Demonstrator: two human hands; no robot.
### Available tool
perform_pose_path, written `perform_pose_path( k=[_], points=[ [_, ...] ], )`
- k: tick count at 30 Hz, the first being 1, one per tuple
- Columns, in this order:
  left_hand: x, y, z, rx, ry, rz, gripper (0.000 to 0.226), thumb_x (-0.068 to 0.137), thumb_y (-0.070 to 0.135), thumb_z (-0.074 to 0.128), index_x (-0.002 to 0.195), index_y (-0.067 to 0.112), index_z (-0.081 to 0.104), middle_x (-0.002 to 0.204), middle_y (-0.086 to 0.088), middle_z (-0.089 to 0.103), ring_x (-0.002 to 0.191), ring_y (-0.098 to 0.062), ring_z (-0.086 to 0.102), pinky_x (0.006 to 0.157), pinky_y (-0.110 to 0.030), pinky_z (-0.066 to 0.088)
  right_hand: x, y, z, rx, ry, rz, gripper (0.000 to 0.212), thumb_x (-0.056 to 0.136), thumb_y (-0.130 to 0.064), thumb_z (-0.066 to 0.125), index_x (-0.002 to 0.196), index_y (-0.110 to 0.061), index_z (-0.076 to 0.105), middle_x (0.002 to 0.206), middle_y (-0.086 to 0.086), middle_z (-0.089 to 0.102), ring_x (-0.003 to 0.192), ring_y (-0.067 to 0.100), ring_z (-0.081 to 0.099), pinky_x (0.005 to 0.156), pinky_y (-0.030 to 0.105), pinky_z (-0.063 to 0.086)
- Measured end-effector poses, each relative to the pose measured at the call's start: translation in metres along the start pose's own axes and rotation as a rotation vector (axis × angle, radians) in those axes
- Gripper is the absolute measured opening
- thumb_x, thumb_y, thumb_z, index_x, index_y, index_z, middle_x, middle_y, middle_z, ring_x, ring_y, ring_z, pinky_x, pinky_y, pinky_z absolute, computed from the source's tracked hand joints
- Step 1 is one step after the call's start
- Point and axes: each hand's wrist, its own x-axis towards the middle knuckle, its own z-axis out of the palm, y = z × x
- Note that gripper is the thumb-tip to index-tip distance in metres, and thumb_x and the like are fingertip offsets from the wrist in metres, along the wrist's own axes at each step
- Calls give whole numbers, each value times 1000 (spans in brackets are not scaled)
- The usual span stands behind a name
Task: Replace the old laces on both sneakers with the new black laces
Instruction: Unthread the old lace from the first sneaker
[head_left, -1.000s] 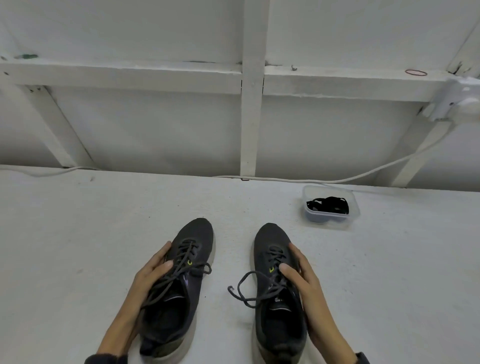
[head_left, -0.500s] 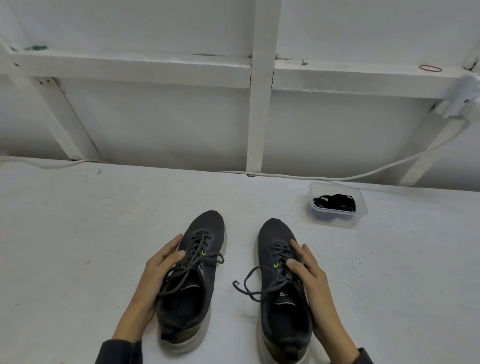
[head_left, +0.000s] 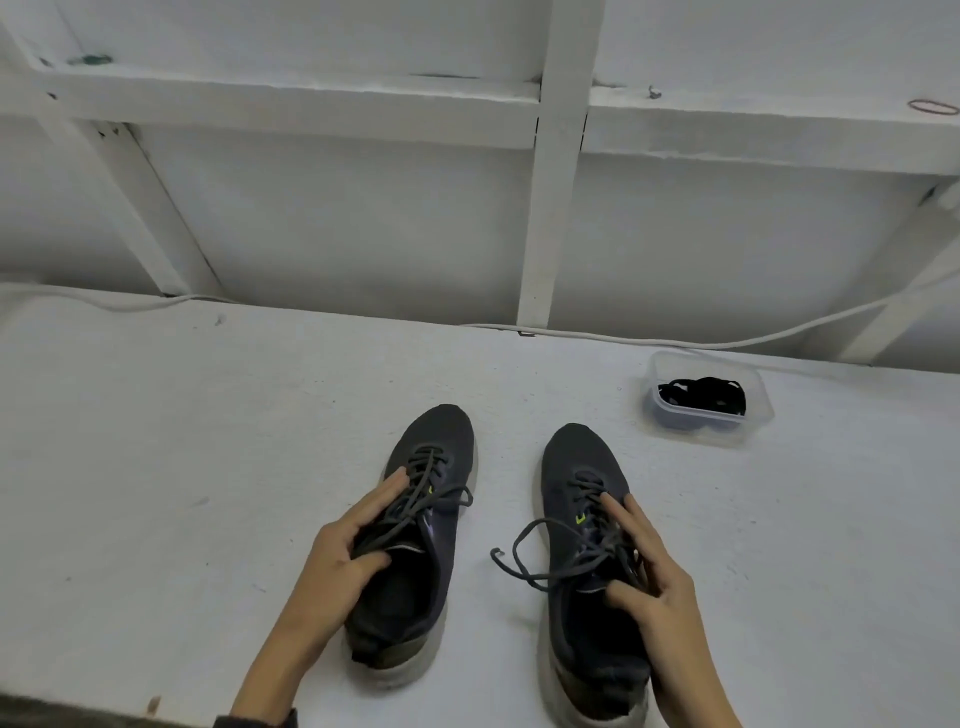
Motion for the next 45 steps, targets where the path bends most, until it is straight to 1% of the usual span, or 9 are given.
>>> perform_pose_path(
  k=[5, 12, 20, 29, 32, 35, 37, 40, 45],
  points=[
    [5, 3, -1, -64, 99, 9, 74, 78, -26, 43, 127, 26, 64, 122, 13, 68, 118, -3, 59, 100, -17, 46, 7, -4, 7, 51, 78, -22, 72, 80, 15, 56, 111, -48, 70, 144, -22, 48, 132, -7, 43, 109, 26, 37],
    [38, 10, -14, -116, 172, 17, 68, 79, -24, 42, 127, 18, 65, 122, 7, 69, 114, -6, 62, 91, -15, 51, 33, -9, 16, 45, 124, -69, 62, 85, 14, 52, 117, -36, 70, 146, -8, 50, 135, -3, 41, 113, 27, 34],
    [35, 1, -46, -142, 224, 10, 67, 81, -23, 41, 125, 20, 66, 118, 9, 71, 110, -7, 64, 86, -18, 53, 40, -6, 15, 71, 102, -62, 64, 86, 12, 51, 112, -42, 72, 145, -11, 50, 138, 2, 39, 115, 33, 33],
    [31, 1, -56, -48, 158, 0, 70, 80, -20, 45, 125, 30, 65, 125, 9, 66, 120, -13, 59, 97, -26, 47, 40, -7, 16, 92, 98, -43, 64, 85, 13, 51, 112, -41, 72, 145, -13, 49, 139, 2, 39, 113, 32, 35],
    [29, 8, -62, 244, 144, 102, 58, 79, 9, 54, 131, 36, 54, 147, 11, 47, 141, -8, 35, 123, -37, 15, 39, -7, 16, 95, 99, -37, 64, 84, 15, 48, 112, -37, 72, 144, -14, 51, 138, 3, 39, 116, 35, 34],
    [23, 28, -53, 562, 215, 362, 67, 73, 22, 47, 140, 31, 46, 153, 20, 30, 147, 3, 13, 122, -30, -11, 38, -6, 16, 88, 106, -34, 65, 84, 14, 48, 111, -39, 73, 142, -15, 53, 137, 1, 40, 117, 37, 33],
    [16, 48, -29, 494, 235, 511, 60, 77, 29, 46, 137, 28, 51, 150, 21, 37, 146, 1, 20, 123, -31, -6, 37, -5, 16, 74, 109, -40, 63, 84, 11, 49, 112, -40, 73, 141, -16, 53, 138, 1, 39, 118, 39, 32],
    [11, 60, 18, 264, 92, 538, 43, 84, 36, 51, 125, 27, 62, 139, 20, 54, 139, -2, 37, 122, -32, 17, 32, -5, 17, 74, 112, -34, 61, 83, 9, 50, 115, -38, 72, 142, -15, 52, 139, 1, 38, 118, 38, 32],
    [8, 47, 85, 292, -104, 435, 25, 77, 57, 66, 95, 40, 65, 124, 27, 57, 123, -1, 51, 93, -22, 45, 26, -7, 14, 27, 60, -17, 57, 82, -2, 59, 117, -46, 68, 141, -18, 52, 136, 0, 41, 114, 33, 36]
  ],
)
